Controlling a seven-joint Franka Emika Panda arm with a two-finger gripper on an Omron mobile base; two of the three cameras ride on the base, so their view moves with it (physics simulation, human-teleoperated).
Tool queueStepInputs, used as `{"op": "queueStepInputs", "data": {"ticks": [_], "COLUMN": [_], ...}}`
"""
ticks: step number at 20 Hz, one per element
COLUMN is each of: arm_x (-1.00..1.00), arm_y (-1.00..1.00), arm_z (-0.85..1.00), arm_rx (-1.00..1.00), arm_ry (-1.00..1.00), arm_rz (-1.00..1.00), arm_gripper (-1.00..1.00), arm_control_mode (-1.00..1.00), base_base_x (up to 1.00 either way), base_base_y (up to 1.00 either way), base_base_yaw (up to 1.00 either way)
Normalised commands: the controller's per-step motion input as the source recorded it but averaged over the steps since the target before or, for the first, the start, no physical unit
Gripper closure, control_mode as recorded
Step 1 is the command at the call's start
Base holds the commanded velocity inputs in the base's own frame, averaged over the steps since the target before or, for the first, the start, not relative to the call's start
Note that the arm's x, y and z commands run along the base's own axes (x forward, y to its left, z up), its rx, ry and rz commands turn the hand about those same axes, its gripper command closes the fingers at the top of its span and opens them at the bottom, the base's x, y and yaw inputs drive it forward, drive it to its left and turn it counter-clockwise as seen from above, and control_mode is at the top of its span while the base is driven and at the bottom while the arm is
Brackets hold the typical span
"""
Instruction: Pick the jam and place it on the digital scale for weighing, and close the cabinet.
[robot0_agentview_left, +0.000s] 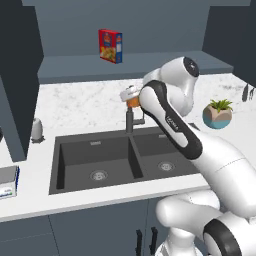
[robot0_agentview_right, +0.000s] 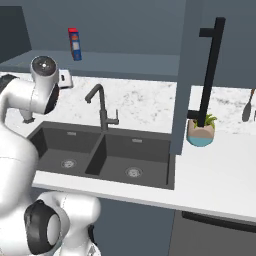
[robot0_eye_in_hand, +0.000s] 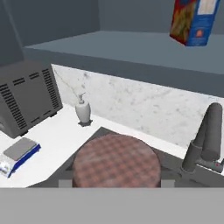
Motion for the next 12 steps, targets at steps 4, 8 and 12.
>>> {"op": "queueStepInputs", "data": {"ticks": [4, 8, 12], "arm_x": [-0.61, -0.61, -0.1], "arm_y": [0.96, 0.87, 0.9], "arm_z": [-0.51, -0.48, -0.55], "arm_rx": [0.0, 0.01, 0.06], "arm_ry": [0.11, 0.14, 0.08], "arm_rz": [0.25, 0.31, 0.25], "arm_gripper": [1.0, 1.0, 1.0], "arm_control_mode": [-1.0, -1.0, -1.0], "base_base_x": [0.0, 0.0, 0.0], "base_base_y": [0.0, 0.0, 0.0], "base_base_yaw": [0.0, 0.0, 0.0]}}
